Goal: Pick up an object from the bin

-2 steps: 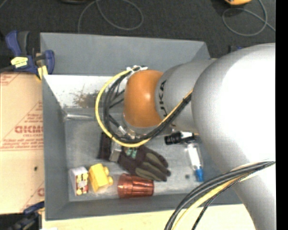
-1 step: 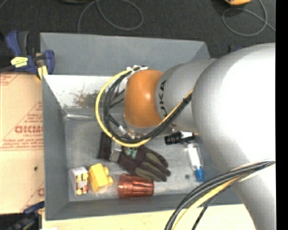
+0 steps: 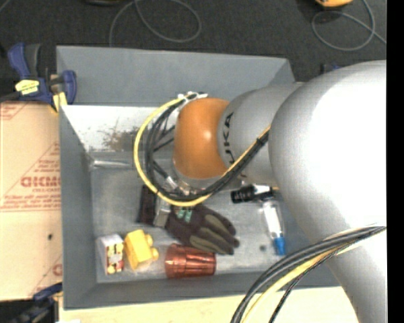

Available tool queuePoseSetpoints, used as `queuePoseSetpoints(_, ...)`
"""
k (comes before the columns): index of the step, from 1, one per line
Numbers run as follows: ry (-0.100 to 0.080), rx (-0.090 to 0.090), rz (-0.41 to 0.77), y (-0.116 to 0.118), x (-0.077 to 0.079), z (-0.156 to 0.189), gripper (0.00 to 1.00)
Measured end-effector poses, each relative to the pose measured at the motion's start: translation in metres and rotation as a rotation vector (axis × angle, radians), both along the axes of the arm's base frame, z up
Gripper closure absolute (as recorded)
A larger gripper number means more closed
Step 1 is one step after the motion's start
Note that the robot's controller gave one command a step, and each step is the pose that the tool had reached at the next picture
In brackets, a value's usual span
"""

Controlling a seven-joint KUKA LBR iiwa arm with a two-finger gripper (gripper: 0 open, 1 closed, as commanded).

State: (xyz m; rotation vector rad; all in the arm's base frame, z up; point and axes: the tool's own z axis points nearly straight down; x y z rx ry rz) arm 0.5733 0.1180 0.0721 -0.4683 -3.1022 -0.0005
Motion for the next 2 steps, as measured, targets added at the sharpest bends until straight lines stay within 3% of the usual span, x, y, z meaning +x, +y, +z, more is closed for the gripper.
queuePoseSetpoints(2, 0.000, 0.000, -0.002, 0.0001, 0.0000, 0.0000, 1.00)
